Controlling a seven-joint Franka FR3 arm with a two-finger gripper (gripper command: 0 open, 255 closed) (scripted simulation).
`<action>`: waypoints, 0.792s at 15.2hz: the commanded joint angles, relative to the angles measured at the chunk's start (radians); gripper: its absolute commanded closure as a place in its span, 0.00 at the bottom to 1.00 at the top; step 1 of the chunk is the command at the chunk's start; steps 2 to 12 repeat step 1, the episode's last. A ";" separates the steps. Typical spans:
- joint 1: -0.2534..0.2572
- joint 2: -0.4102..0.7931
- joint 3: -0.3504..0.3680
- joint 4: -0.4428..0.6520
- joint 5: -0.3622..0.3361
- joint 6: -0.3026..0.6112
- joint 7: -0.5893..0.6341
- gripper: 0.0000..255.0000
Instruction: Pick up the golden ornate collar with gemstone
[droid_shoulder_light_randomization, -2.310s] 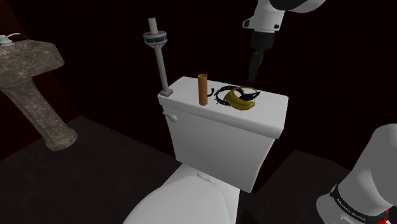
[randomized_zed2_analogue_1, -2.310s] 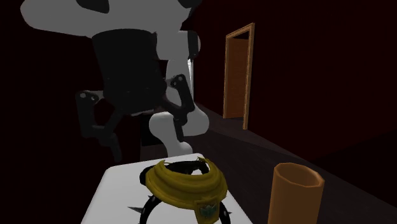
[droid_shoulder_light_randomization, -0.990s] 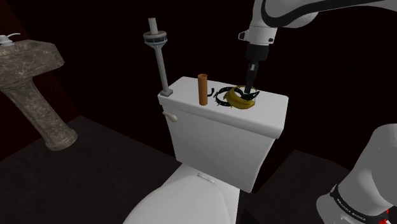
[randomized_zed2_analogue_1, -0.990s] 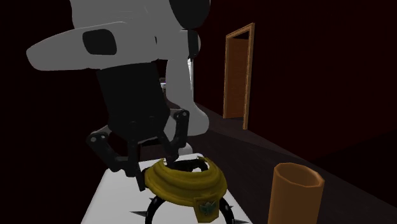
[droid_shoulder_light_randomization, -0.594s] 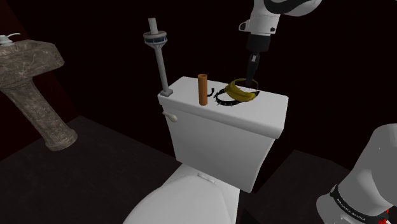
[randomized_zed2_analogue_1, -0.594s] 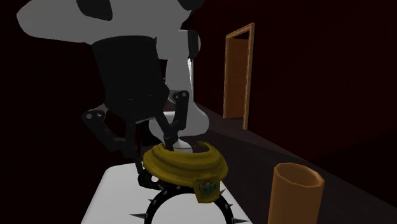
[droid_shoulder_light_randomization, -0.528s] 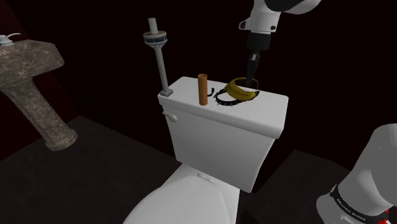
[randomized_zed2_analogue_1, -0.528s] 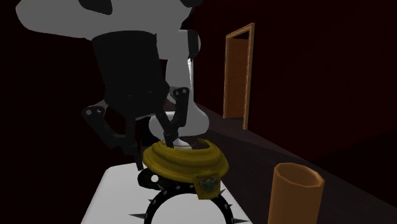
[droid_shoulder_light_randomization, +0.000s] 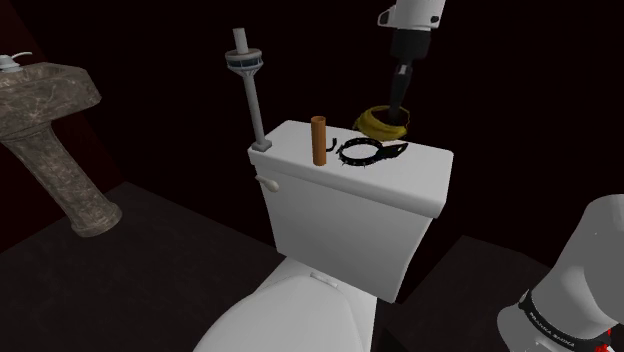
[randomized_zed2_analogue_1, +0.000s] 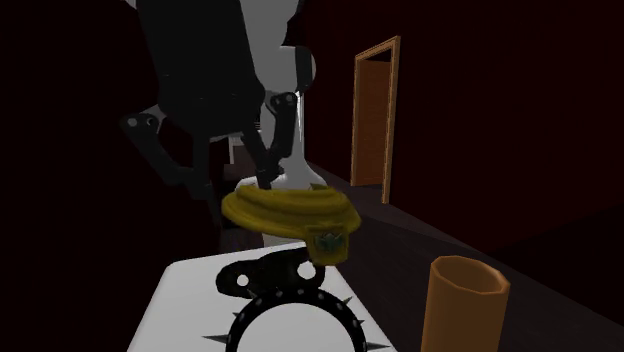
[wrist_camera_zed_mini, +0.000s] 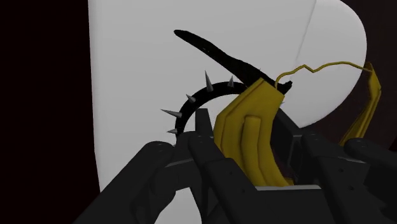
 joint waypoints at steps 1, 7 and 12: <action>0.000 0.002 0.000 0.010 0.000 -0.008 0.000 1.00; 0.000 0.002 0.000 0.010 0.000 -0.008 0.000 1.00; 0.000 0.002 0.000 0.010 0.000 -0.008 0.000 1.00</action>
